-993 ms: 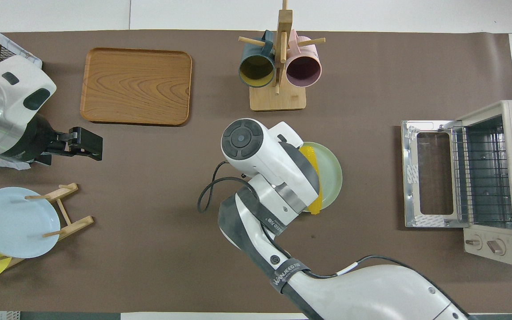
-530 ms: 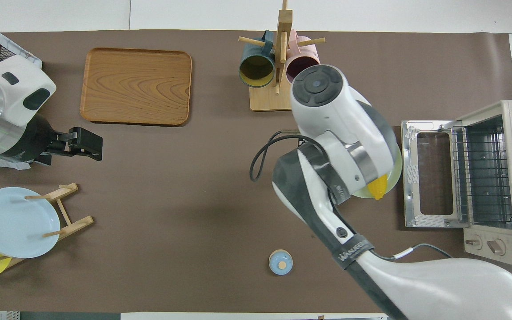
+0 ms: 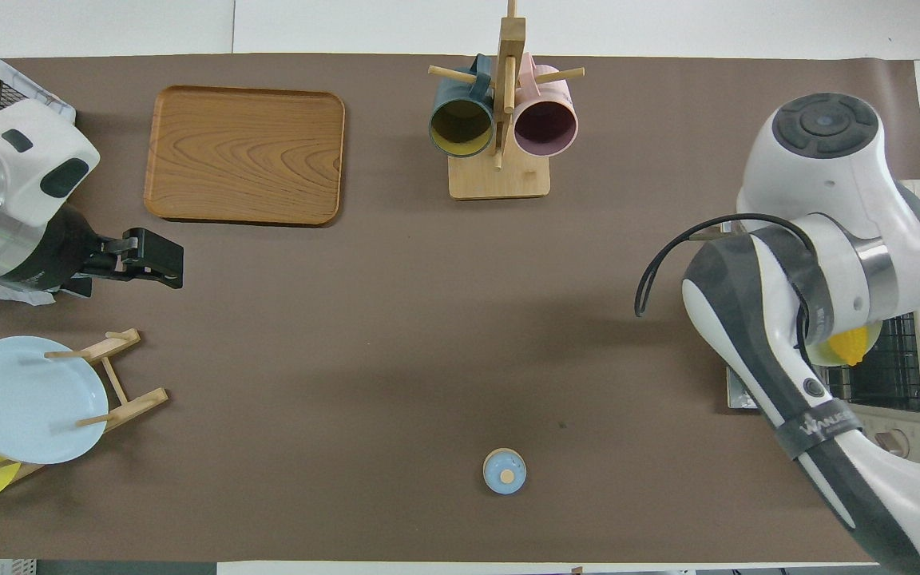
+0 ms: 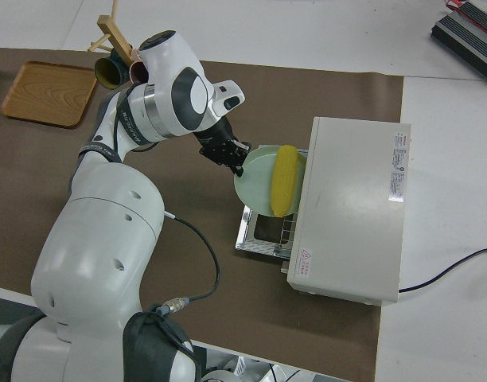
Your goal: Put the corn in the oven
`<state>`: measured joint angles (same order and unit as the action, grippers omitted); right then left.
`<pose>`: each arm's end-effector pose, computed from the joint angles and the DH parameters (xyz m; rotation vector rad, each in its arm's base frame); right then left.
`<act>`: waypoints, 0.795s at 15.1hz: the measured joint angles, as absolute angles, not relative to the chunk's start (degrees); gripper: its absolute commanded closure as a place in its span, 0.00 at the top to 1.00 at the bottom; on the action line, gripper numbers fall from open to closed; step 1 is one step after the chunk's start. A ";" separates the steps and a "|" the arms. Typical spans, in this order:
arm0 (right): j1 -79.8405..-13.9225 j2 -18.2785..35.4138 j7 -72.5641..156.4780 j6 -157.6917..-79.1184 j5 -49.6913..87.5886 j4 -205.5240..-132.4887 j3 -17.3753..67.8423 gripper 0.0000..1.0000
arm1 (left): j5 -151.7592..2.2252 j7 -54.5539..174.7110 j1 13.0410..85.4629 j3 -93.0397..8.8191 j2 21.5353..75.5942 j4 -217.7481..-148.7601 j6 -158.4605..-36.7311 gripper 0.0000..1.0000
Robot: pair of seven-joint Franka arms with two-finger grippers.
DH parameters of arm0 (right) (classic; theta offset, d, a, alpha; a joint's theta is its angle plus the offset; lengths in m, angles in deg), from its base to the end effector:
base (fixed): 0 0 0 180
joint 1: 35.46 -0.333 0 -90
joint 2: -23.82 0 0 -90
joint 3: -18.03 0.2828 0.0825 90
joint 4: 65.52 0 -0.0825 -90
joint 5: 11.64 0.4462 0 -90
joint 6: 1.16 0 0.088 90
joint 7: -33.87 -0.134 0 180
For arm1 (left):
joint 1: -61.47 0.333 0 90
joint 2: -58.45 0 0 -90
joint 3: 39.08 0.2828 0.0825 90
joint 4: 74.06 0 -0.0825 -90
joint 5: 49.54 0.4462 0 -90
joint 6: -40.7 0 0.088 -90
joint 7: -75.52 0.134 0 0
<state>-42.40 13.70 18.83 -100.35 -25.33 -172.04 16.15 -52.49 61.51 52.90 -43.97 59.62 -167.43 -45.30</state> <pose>0.6121 0.0263 0.3196 2.8316 -0.1415 -0.3698 0.5806 -0.1467 0.5401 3.1136 0.0139 -0.1823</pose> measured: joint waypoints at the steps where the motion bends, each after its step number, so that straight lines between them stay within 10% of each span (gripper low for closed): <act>1: -41.17 13.84 20.54 -102.12 -25.64 -173.32 16.15 0.00 | -52.49 61.51 52.90 -43.95 59.62 -167.43 -45.30 1.00; 12: -35.11 17.56 26.75 -110.13 -27.68 -183.10 16.29 0.00 | -52.49 61.51 52.95 -43.84 59.64 -167.43 -45.30 1.00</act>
<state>-35.11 17.56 26.75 -110.13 -27.68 -183.10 16.29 -52.49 61.51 52.95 -43.84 59.64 -167.43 -45.30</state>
